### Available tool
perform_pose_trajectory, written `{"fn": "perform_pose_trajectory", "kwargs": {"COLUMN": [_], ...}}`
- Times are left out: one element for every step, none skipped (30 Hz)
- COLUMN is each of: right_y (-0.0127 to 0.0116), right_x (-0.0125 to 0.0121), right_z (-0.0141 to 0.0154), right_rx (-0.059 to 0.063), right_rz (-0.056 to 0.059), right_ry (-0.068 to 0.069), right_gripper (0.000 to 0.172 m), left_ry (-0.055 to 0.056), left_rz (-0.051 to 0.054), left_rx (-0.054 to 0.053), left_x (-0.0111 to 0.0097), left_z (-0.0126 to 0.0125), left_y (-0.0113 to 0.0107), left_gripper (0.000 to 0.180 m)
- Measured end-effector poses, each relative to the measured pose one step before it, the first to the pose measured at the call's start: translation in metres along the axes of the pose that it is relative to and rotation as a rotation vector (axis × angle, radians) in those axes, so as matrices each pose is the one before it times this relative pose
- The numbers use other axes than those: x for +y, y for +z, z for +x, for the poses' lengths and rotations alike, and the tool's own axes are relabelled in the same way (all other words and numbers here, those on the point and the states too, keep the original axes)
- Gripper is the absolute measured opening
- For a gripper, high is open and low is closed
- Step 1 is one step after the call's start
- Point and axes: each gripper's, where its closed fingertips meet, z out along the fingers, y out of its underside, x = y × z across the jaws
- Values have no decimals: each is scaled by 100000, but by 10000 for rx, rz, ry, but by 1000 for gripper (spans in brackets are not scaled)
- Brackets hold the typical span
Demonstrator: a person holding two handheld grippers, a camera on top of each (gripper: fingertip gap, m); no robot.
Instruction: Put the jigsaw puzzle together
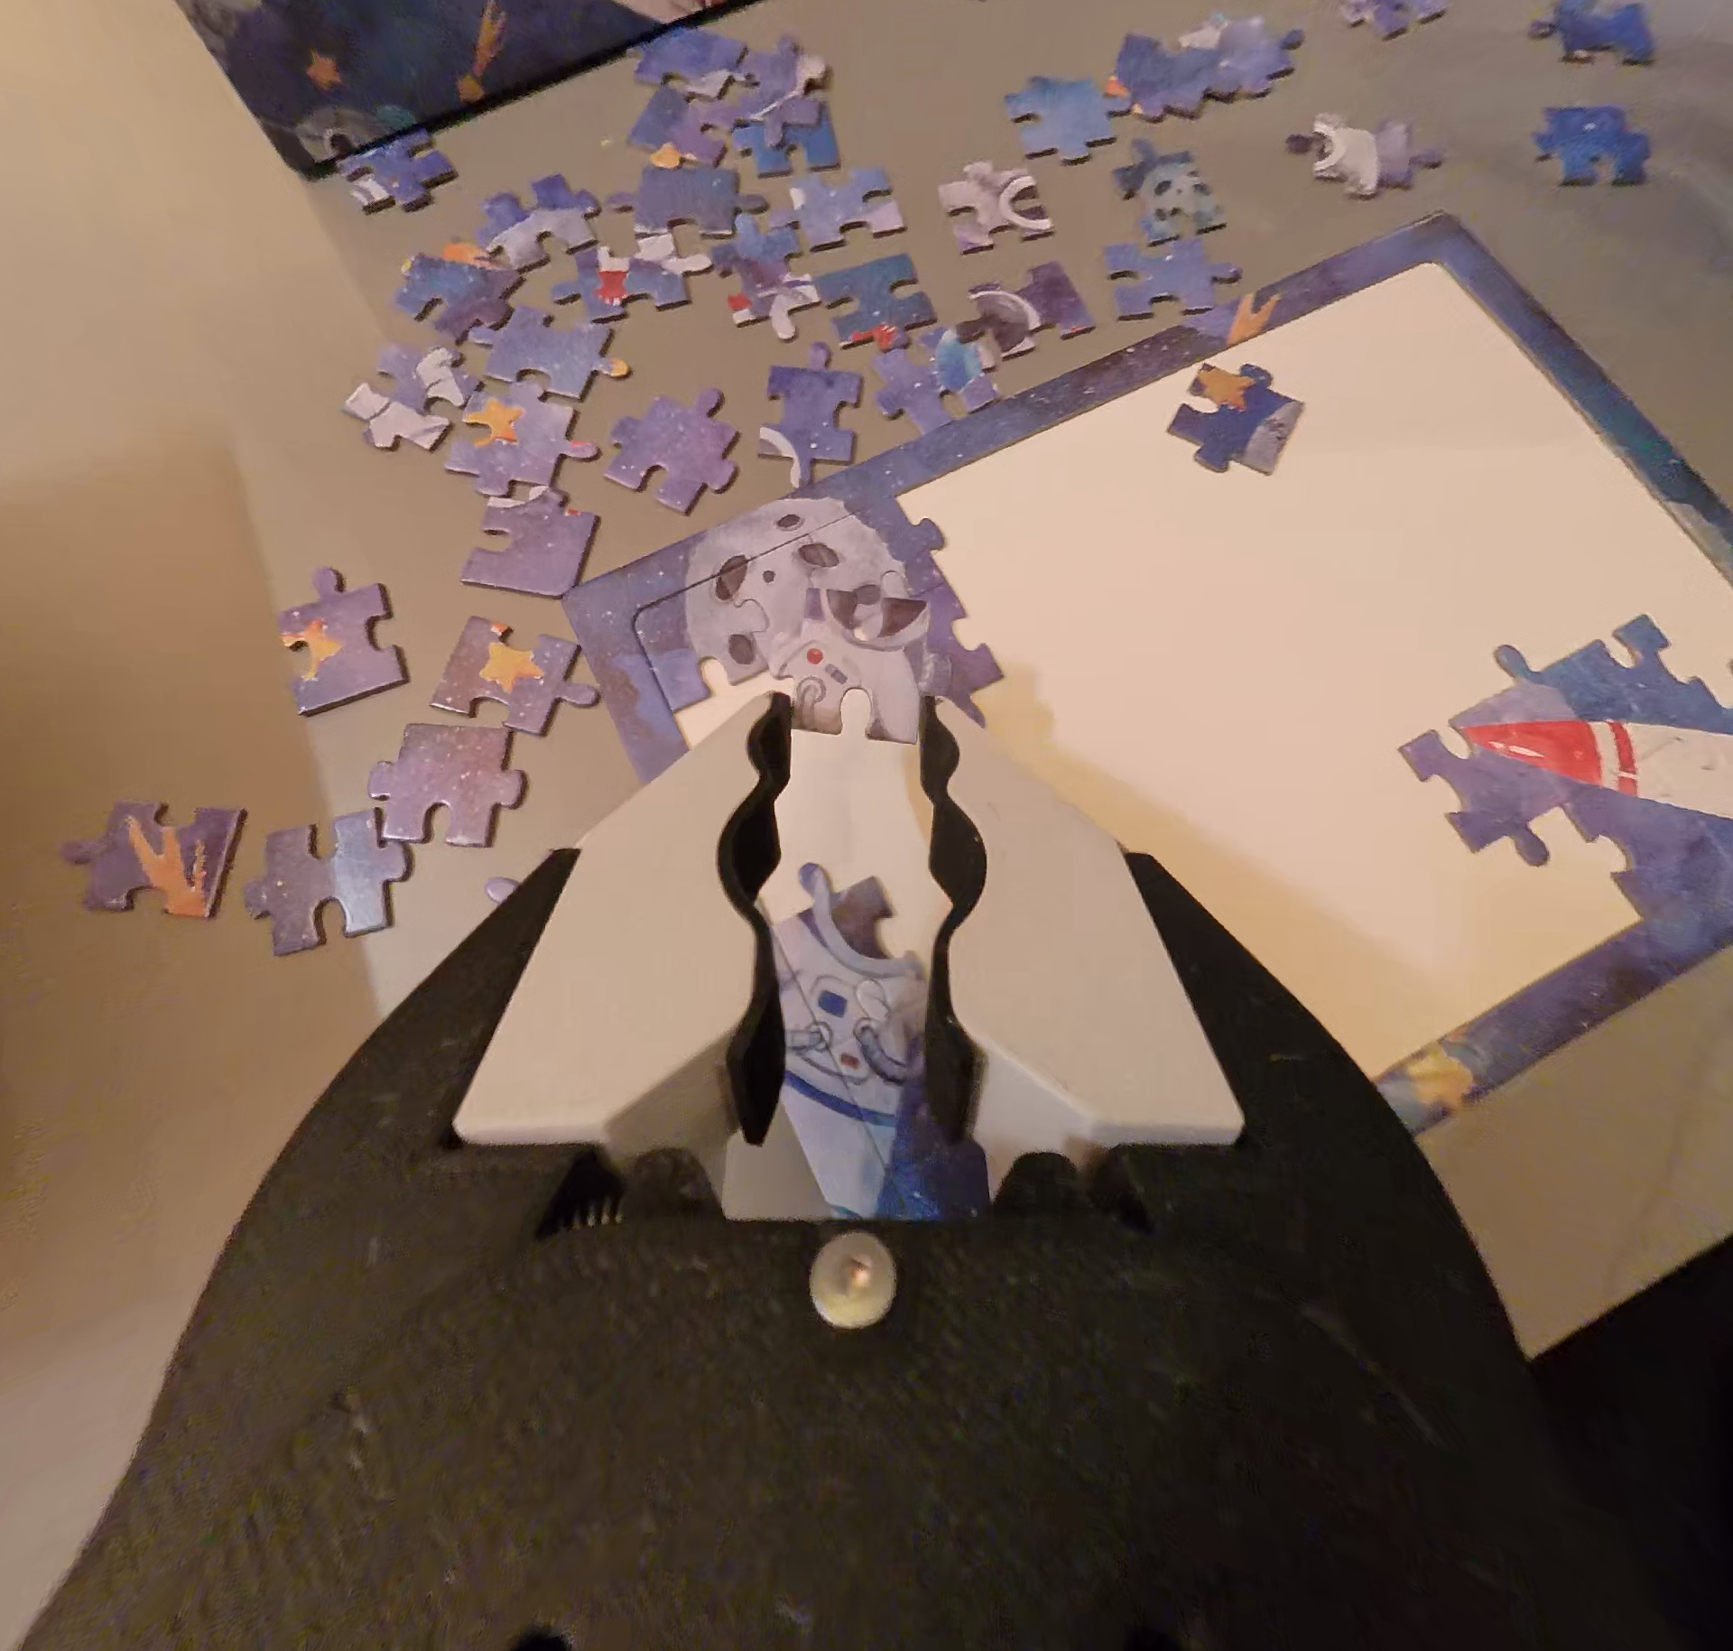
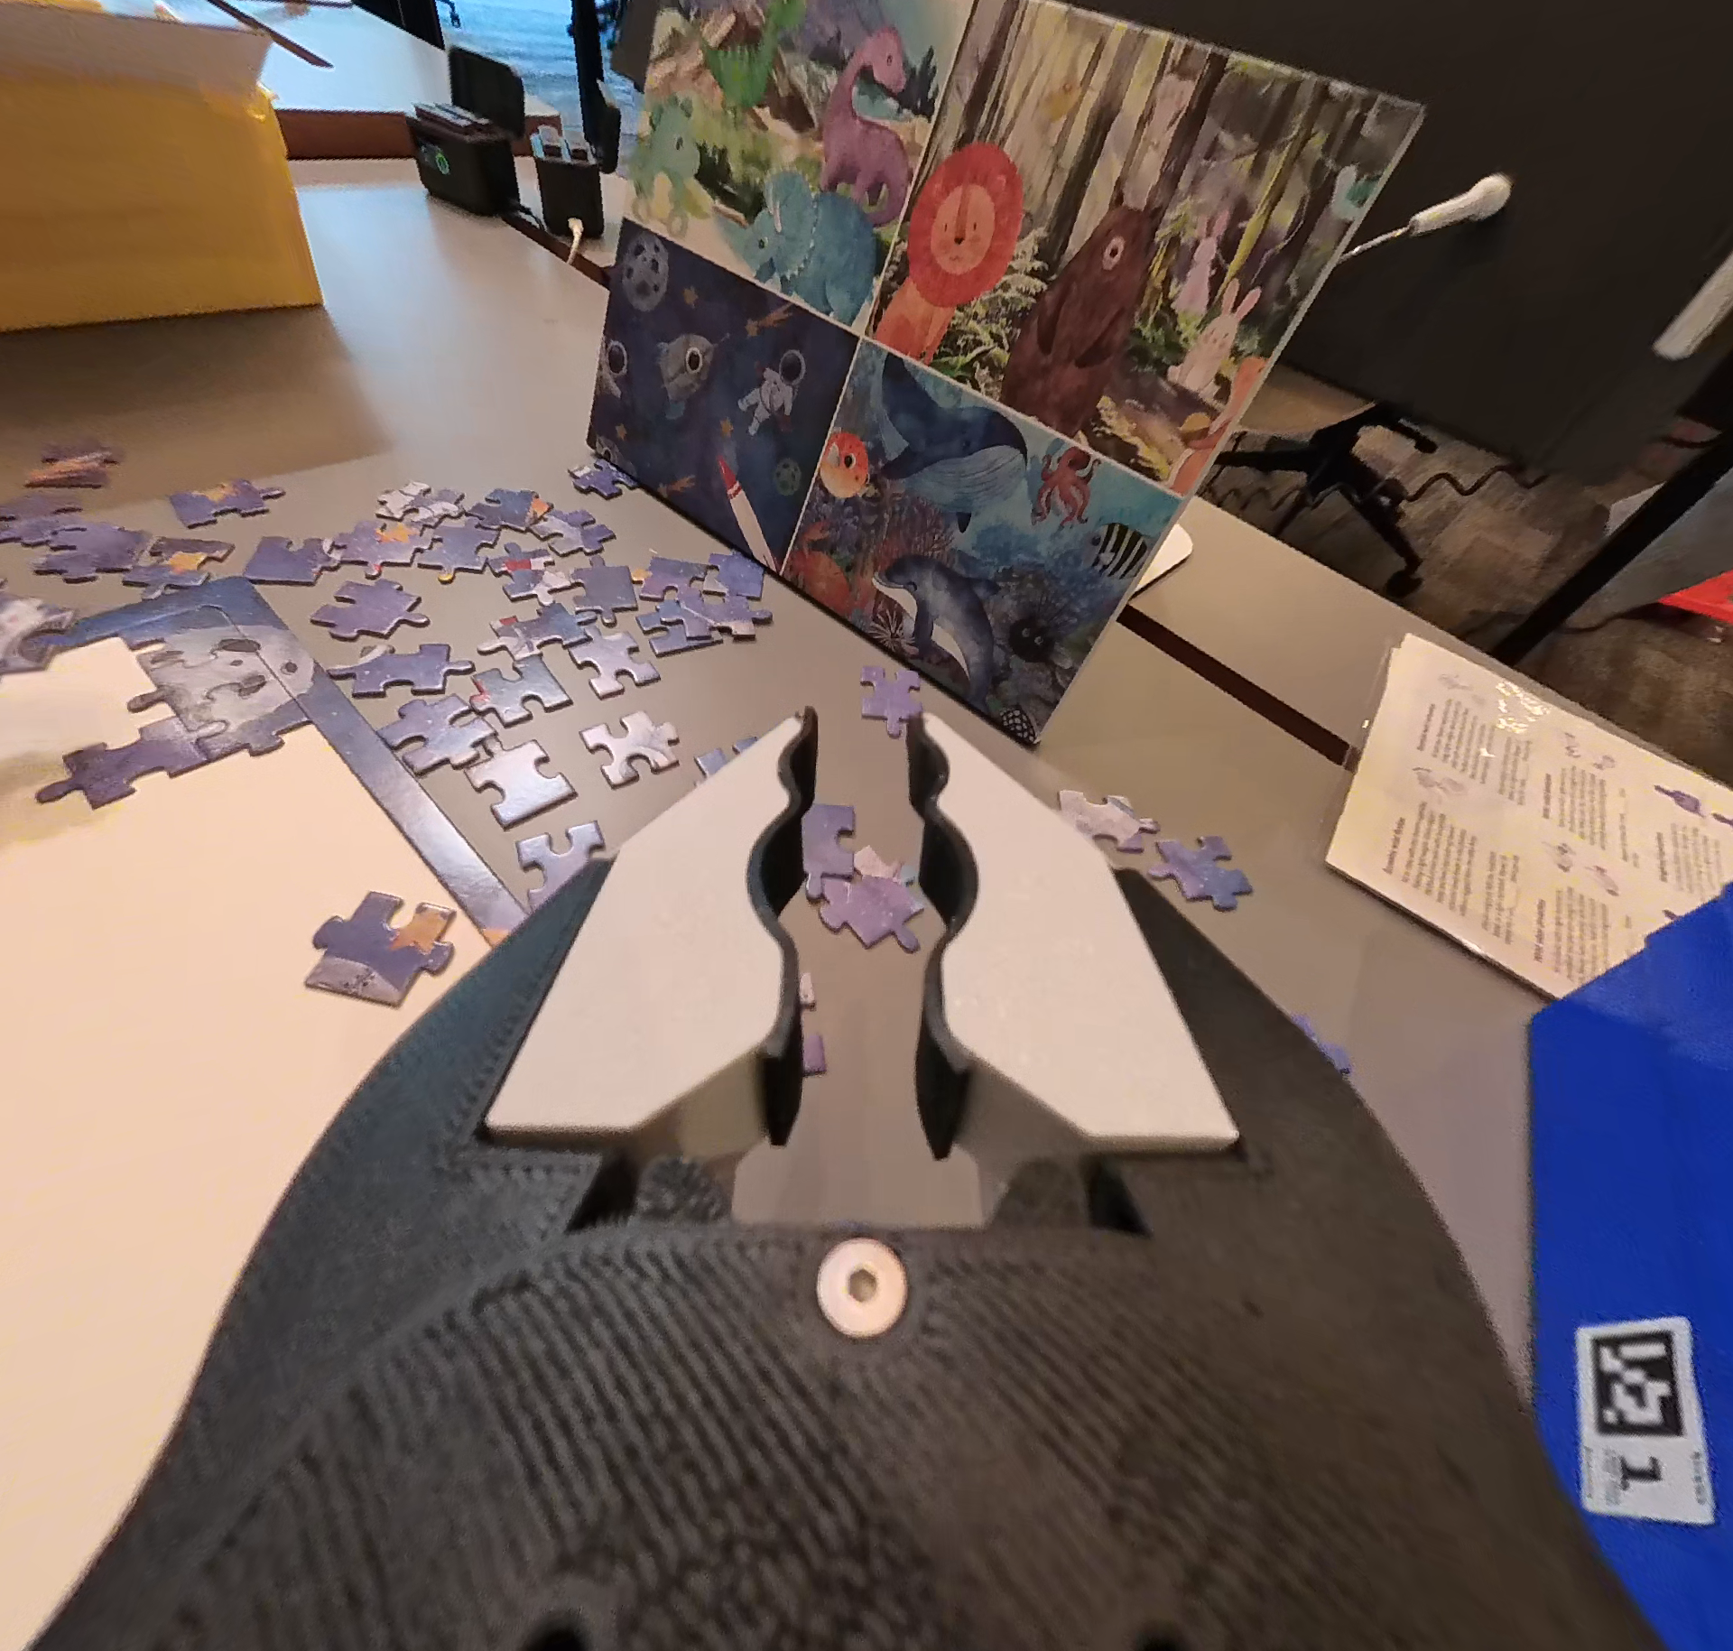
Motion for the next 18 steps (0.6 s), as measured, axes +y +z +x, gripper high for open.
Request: {"fn": "perform_pose_trajectory", "kwargs": {"right_y": [-194,-187,-180,-168,-137,-115,-104,-74,-85,-115,-162,-190,-209,-245,-278,-358,-435,-513], "right_x": [-245,-244,-234,-214,-166,-96,-34,-5,11,15,9,1,11,38,53,83,105,140], "right_z": [6,-5,-38,-59,-56,-38,-4,18,78,172,276,303,303,263,249,176,105,29], "right_rx": [19,15,3,-8,-3,17,27,32,54,95,128,123,90,57,39,16,-7,-20], "right_rz": [92,96,100,96,72,49,31,11,2,8,24,46,64,72,75,88,95,88], "right_ry": [-4,1,7,7,-4,-22,-34,-41,-52,-65,-57,-17,47,110,155,183,211,219], "right_gripper": [17,17,17,17,17,17,17,16,16,16,16,15,14,14,14,14,14,13], "left_ry": [31,21,28,49,72,72,89,84,60,37,11,-40,-100,-129,-136,-154,-185,-158], "left_rz": [56,30,14,22,25,17,13,20,40,58,76,97,101,105,105,118,118,101], "left_rx": [114,99,74,64,41,-13,-9,-17,-25,9,68,127,216,305,357,382,475,568], "left_x": [-12,50,65,76,72,87,90,90,53,37,15,-20,-26,-28,-55,-132,-226,-261], "left_z": [415,391,365,356,338,263,285,287,248,290,370,462,606,790,906,980,1173,1402], "left_y": [-199,-200,-202,-205,-218,-229,-249,-261,-286,-288,-282,-265,-204,-111,-4,129,273,420], "left_gripper": [27,27,27,27,27,27,27,27,27,27,27,27,27,27,27,27,27,27]}}
